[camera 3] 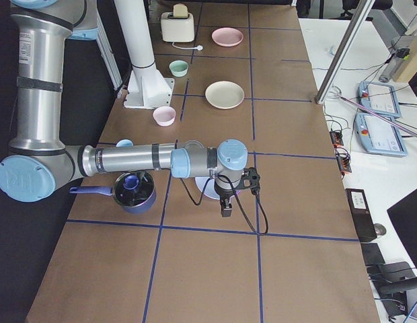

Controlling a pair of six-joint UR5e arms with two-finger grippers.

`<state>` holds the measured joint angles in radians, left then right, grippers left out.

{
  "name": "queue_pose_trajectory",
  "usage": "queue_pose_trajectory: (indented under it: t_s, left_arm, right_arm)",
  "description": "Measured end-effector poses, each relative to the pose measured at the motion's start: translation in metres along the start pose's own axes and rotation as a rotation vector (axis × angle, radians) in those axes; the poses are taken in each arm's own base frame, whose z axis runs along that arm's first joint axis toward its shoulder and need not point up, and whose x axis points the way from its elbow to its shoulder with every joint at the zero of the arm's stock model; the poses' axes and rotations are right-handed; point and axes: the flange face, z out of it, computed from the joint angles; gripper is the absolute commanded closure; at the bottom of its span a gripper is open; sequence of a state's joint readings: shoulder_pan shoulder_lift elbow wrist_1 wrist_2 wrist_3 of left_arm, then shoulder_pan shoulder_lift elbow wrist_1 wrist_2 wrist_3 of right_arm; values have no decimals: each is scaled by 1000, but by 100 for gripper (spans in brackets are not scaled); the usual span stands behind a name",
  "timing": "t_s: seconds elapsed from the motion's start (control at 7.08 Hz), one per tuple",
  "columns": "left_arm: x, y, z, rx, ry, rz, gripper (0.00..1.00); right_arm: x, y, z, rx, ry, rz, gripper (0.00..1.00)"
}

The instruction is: Stack three plates with pink and blue

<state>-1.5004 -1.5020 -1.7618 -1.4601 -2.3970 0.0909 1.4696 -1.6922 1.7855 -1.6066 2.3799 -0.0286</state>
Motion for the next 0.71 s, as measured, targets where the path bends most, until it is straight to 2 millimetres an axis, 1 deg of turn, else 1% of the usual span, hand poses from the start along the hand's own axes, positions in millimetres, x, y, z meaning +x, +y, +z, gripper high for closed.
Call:
queue_pose_trajectory:
  t_s: [0.14,0.28,0.42,0.71]
  left_arm:
    - [-4,-3,13,6,0,-43,0]
    - [-6,-8,33,12,2,-78,0]
    - [-2,-12,57,11,7,-105,0]
    - [16,-16,112,2,26,-136,0]
  right_arm:
    - [1,0,2,-4,-8,8,0]
    - [3,1,6,-12,-30,21,0]
    - [5,2,10,-20,-53,33,0]
    - [5,2,11,-20,-66,34,0]
